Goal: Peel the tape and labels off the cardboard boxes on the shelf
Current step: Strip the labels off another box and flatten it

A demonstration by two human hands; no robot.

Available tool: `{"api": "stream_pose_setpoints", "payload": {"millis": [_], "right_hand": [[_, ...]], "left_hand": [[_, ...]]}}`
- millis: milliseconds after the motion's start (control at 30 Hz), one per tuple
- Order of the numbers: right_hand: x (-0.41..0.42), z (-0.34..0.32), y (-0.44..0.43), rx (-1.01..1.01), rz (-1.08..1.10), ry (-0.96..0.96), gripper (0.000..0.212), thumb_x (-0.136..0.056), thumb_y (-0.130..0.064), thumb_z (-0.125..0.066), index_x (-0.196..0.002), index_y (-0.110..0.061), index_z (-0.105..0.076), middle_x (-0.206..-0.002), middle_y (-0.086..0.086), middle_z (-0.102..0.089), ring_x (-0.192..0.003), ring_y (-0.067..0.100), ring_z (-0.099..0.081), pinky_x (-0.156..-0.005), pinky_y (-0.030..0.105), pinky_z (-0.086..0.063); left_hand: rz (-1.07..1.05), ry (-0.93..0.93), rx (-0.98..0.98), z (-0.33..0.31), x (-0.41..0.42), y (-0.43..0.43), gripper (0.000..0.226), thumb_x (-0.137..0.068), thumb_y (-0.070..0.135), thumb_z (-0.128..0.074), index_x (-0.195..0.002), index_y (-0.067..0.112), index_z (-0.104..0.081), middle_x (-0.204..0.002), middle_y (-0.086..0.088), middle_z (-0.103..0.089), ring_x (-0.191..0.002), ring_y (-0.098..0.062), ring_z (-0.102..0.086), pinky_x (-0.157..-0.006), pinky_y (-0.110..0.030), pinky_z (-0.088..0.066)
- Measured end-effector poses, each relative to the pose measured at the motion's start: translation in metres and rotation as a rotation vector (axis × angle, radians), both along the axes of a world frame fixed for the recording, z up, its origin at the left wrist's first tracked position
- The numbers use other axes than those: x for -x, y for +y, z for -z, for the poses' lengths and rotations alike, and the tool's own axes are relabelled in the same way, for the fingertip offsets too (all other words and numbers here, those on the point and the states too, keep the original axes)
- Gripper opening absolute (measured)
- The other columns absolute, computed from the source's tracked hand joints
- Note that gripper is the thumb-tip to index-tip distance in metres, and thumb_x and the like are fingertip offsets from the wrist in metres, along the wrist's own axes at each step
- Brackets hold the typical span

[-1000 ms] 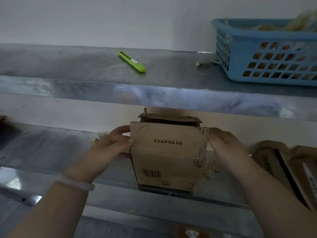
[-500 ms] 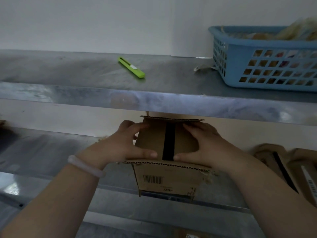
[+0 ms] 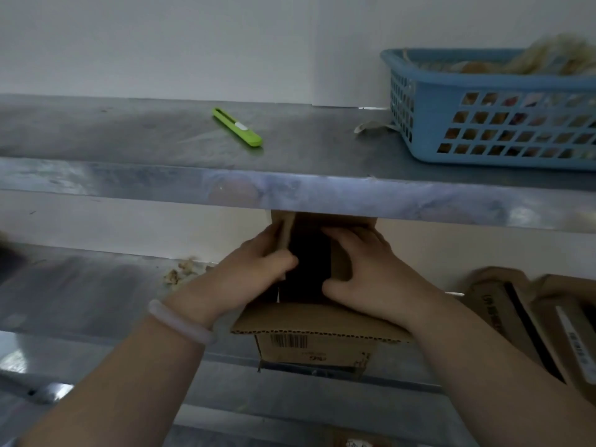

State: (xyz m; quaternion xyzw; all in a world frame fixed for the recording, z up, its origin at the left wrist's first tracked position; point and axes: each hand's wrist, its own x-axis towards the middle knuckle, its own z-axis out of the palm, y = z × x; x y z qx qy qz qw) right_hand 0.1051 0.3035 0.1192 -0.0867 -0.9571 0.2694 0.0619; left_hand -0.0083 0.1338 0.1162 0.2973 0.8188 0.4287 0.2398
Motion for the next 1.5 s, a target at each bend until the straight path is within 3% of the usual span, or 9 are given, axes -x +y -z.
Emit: {"api": "stream_pose_setpoints", "payload": {"millis": [100,200,400,567,767,900,1067,1300,1500], "right_hand": [[-0.009,-0.004,0.014,0.140,-0.011,-0.015,0.069,-0.083,-0.032,-0.057,-0.142,-0.050,-0.026,-0.146,-0.020,-0.023,-0.130,0.009,-0.035,-0.099,0.030,-0.042],[-0.013,-0.003,0.030,0.486,0.030,0.056,0.051,-0.090,-0.016,-0.047,-0.129,-0.049,-0.045,-0.124,-0.008,-0.054,-0.098,0.014,-0.058,-0.080,0.033,-0.049],[-0.040,0.022,0.060,1.284,0.186,0.522,0.035,-0.095,-0.018,-0.035,-0.121,-0.018,-0.058,-0.110,0.004,-0.069,-0.105,0.023,-0.062,-0.081,0.034,-0.052],[-0.047,0.051,0.050,1.419,0.266,0.426,0.112,-0.058,-0.079,-0.064,-0.152,-0.036,-0.020,-0.146,0.001,-0.046,-0.129,0.030,-0.048,-0.099,0.049,-0.043],[-0.052,0.103,0.026,0.730,0.277,0.154,0.095,-0.044,-0.053,-0.090,-0.128,-0.037,-0.050,-0.117,-0.018,-0.064,-0.113,0.002,-0.059,-0.090,0.026,-0.052],[-0.049,0.099,0.024,0.868,0.369,0.344,0.052,-0.056,-0.036,-0.083,-0.105,-0.036,-0.065,-0.098,-0.020,-0.072,-0.097,-0.001,-0.066,-0.078,0.020,-0.053],[-0.046,0.101,0.035,1.063,0.423,0.342,0.046,-0.053,-0.041,-0.089,-0.094,-0.026,-0.074,-0.100,-0.005,-0.075,-0.096,0.014,-0.071,-0.087,0.038,-0.054],[-0.031,0.139,0.034,1.264,0.508,0.111,0.035,-0.074,-0.016,-0.079,-0.107,-0.009,-0.071,-0.101,0.012,-0.074,-0.091,0.029,-0.072,-0.081,0.045,-0.058],[-0.014,0.184,0.025,0.945,0.656,-0.032,0.054,-0.073,-0.037,-0.082,-0.119,-0.019,-0.060,-0.112,0.001,-0.069,-0.095,0.018,-0.068,-0.086,0.040,-0.057]], "left_hand": [[-0.122,-0.324,-0.256,-0.004,0.003,-0.015,0.035,-0.076,0.038,-0.051,-0.111,0.033,-0.058,-0.078,0.004,-0.062,-0.084,-0.018,-0.059,-0.078,-0.046,-0.053],[-0.135,-0.524,-0.455,0.004,0.008,-0.028,0.036,-0.079,0.029,-0.050,-0.110,0.016,-0.062,-0.095,-0.016,-0.065,-0.091,-0.031,-0.062,-0.078,-0.054,-0.055],[-0.176,-0.719,-0.692,0.033,0.013,-0.044,0.063,-0.074,0.033,-0.045,-0.131,0.007,-0.051,-0.114,-0.020,-0.063,-0.090,-0.032,-0.063,-0.059,-0.043,-0.055],[-0.240,-0.771,-0.748,0.047,0.011,-0.045,0.051,-0.089,0.034,-0.037,-0.132,0.013,-0.053,-0.125,-0.015,-0.062,-0.102,-0.031,-0.062,-0.073,-0.047,-0.056],[-0.187,-0.654,-0.702,0.049,0.008,-0.040,0.064,-0.084,0.060,-0.048,-0.133,0.019,-0.054,-0.132,-0.013,-0.059,-0.110,-0.029,-0.060,-0.077,-0.046,-0.055],[-0.153,-0.551,-0.639,0.056,0.011,-0.034,0.092,-0.055,0.078,-0.068,-0.135,0.037,-0.049,-0.136,0.003,-0.056,-0.123,-0.020,-0.054,-0.086,-0.049,-0.053],[-0.269,0.175,-0.176,0.091,0.027,-0.034,0.097,-0.059,0.069,-0.073,-0.141,0.057,-0.024,-0.137,0.018,-0.044,-0.128,-0.010,-0.043,-0.103,-0.045,-0.044],[-0.447,0.192,0.075,0.132,0.023,-0.051,0.121,-0.057,0.053,-0.085,-0.147,0.050,-0.004,-0.126,-0.003,-0.040,-0.111,-0.025,-0.051,-0.098,-0.047,-0.047],[-0.441,0.118,0.336,0.155,0.017,-0.061,0.114,-0.068,0.052,-0.079,-0.150,0.041,0.000,-0.110,0.000,-0.031,-0.111,-0.030,-0.048,-0.102,-0.044,-0.042]]}}
